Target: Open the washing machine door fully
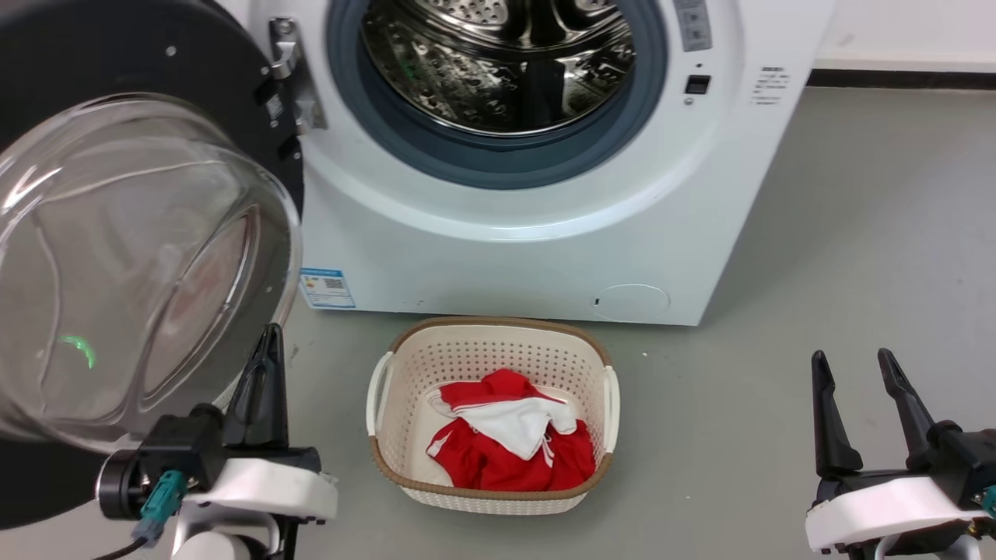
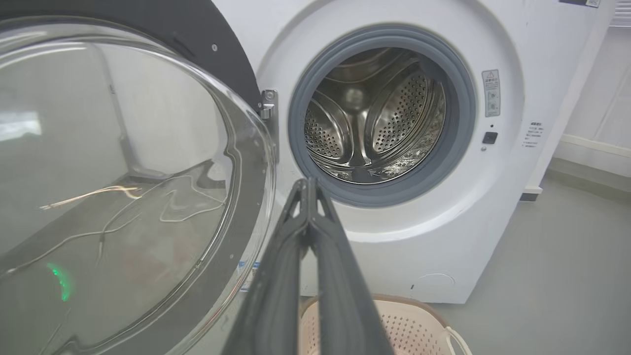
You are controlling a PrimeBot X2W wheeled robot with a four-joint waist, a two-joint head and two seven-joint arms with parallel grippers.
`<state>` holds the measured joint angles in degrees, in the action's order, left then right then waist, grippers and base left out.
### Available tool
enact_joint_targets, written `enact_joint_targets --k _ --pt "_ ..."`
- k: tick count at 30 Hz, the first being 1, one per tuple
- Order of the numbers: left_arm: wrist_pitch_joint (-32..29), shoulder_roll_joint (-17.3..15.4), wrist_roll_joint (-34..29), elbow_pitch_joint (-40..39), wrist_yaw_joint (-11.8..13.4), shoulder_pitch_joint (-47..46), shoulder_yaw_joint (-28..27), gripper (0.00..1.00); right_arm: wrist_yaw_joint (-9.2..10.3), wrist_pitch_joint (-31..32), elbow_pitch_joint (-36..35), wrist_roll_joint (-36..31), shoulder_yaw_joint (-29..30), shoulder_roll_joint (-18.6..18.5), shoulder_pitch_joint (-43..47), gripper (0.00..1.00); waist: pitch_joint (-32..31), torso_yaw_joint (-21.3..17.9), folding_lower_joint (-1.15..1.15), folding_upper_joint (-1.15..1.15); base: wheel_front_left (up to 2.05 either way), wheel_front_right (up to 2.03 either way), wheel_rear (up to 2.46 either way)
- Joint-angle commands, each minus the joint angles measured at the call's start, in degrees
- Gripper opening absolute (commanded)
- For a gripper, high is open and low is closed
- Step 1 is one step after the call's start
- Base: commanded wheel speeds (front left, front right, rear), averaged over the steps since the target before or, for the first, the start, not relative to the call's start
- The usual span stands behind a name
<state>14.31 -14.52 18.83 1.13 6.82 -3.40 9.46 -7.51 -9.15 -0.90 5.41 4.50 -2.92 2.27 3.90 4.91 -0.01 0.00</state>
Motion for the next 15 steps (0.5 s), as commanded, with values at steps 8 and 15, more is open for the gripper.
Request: enact_joint_targets --k 8,15 --pt "0.58 1.24 -1.47 4.29 -0.53 -2.82 1.82 0.0 0.04 0.46 -1.74 -1.19 -0.75 0.09 0.37 1.0 -0.68 -3.81 0.01 0.0 0.0 0.0 0.0" --pt "0.89 1.57 -2.48 5.6 -0.04 -2.98 1.11 0.16 0.04 0.71 -2.53 -1.37 -1.28 0.09 0.14 1.0 -0.26 -4.37 0.01 0.0 0.0 0.0 0.0"
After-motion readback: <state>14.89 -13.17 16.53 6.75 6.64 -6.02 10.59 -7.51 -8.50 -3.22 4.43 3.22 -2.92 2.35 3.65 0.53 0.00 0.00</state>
